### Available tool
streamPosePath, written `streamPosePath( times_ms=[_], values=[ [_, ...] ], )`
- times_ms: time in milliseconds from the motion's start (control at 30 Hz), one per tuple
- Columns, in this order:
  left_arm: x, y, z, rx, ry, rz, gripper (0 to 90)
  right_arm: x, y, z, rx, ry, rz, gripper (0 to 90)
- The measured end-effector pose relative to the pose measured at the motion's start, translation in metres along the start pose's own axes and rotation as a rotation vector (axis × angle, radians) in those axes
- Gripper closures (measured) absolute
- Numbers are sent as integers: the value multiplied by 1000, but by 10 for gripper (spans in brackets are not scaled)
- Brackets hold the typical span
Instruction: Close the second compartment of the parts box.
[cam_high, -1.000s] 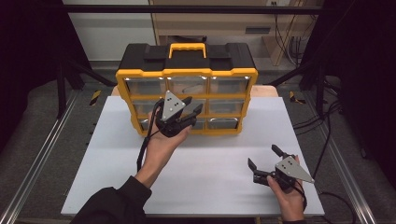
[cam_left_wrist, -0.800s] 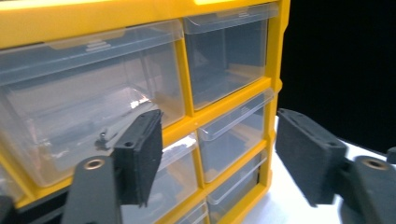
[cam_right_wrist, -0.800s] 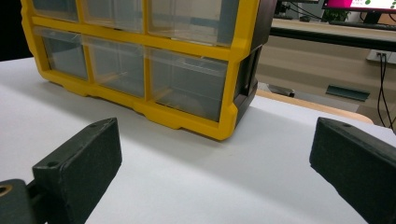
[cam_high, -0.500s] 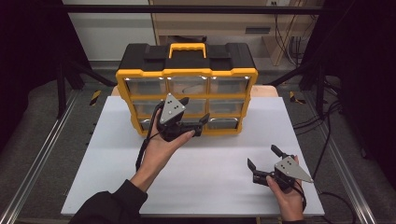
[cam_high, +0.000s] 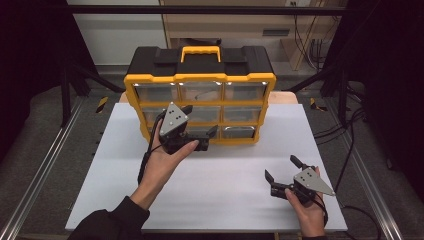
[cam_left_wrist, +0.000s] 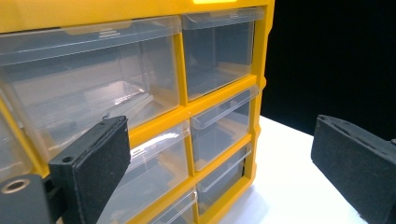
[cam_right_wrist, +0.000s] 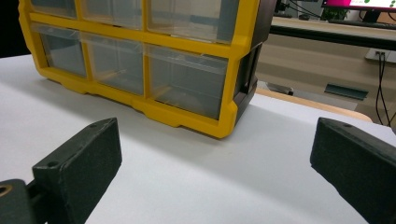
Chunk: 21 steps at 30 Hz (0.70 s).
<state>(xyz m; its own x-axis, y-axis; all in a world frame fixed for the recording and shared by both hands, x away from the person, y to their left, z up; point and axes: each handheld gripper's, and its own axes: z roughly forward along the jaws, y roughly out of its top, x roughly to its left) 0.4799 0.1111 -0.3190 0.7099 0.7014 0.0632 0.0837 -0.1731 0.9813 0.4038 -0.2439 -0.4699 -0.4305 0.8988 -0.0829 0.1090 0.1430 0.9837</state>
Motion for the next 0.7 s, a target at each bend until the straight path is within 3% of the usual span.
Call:
streamPosePath(
  times_ms=[367,700],
  values=[
    [8,-7,-17,-8,7,4,35,0,1,0,-1,1,-4,22],
    [20,-18,-40,-5,42,5,32,0,1,-1,-4,2,-4,22]
  ],
)
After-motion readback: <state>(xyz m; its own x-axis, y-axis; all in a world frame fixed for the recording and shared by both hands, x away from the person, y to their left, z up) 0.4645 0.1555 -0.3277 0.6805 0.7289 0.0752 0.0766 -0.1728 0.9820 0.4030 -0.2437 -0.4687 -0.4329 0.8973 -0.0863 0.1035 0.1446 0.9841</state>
